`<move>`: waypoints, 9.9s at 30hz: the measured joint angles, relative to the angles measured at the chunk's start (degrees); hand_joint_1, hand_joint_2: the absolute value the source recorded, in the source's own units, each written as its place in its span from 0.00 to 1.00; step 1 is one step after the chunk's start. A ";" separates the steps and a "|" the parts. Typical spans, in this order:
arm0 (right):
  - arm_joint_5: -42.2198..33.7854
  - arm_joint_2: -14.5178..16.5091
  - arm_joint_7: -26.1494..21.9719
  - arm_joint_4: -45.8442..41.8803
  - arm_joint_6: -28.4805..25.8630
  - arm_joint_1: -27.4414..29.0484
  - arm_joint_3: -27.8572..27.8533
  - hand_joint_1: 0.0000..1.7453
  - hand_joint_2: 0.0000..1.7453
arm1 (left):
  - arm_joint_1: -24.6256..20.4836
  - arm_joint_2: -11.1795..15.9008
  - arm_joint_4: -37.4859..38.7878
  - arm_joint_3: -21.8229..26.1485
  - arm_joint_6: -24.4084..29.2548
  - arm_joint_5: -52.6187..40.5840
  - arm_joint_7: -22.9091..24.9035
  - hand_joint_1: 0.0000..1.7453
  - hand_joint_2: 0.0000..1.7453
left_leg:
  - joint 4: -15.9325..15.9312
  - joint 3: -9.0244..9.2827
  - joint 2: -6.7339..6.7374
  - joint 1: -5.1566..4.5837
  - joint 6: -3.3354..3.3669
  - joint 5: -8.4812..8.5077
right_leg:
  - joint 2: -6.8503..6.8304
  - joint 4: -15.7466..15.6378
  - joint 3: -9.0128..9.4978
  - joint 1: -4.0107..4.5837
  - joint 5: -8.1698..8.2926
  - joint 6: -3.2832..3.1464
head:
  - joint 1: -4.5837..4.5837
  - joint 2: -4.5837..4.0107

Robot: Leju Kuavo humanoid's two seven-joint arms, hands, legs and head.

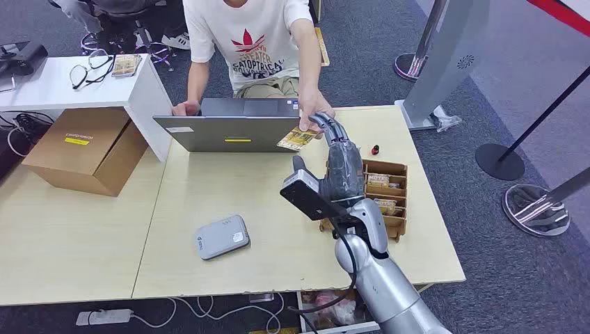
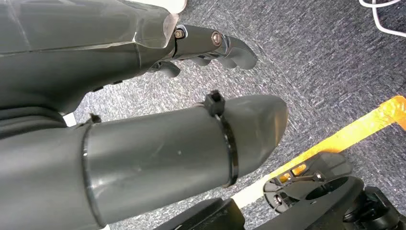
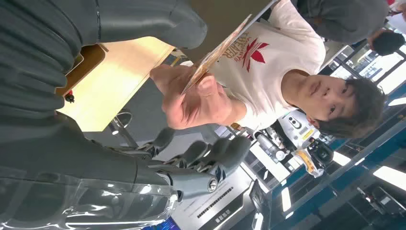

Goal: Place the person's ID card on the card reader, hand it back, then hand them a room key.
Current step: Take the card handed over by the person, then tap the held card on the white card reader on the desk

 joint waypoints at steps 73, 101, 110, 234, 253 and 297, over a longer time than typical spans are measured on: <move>-28.91 -0.67 -2.70 1.00 24.54 -1.91 4.11 1.00 1.00 | 0.74 0.26 0.00 -0.10 0.08 1.53 -0.63 0.00 0.00 | 0.00 0.00 0.00 0.00 0.00 0.00 | 0.00 0.00 0.00 0.00 0.00 0.00 | 0.01 0.00; -30.51 4.31 -1.23 21.82 26.84 -5.55 12.75 1.00 1.00 | 0.43 0.20 0.00 -1.45 -0.41 1.26 0.22 0.00 0.00 | 0.00 -0.01 0.00 0.01 0.00 0.00 | 0.00 0.00 -0.01 0.01 0.00 0.00 | 0.02 0.00; -30.97 6.01 -0.94 25.62 26.81 -6.13 13.62 1.00 1.00 | 0.07 0.13 0.00 -2.21 -0.54 0.73 0.77 0.00 0.00 | 0.00 -0.01 0.00 0.01 0.00 0.00 | 0.00 0.00 -0.01 0.00 0.00 0.00 | 0.01 0.00; -35.16 14.21 1.50 47.97 18.85 -14.95 17.09 1.00 1.00 | -0.59 0.20 0.00 -8.59 -1.45 4.04 2.50 0.00 0.00 | 0.00 -0.03 0.00 0.01 0.00 0.00 | 0.00 0.00 -0.01 0.01 0.00 0.00 | 0.02 0.00; -38.21 14.21 1.86 48.57 17.24 -15.10 20.99 1.00 1.00 | -0.59 0.31 0.00 -9.49 -1.46 4.58 2.41 0.00 0.00 | 0.00 -0.03 0.00 0.01 0.00 0.00 | 0.00 0.00 -0.01 0.01 0.00 0.00 | 0.02 0.00; -42.35 14.25 -0.02 49.71 16.52 -14.99 26.11 1.00 1.00 | -0.80 0.29 0.00 -10.97 -2.41 4.90 2.55 0.00 0.00 | 0.00 -0.03 0.00 0.01 0.00 0.00 | 0.00 0.00 -0.01 0.01 0.00 0.00 | 0.02 0.00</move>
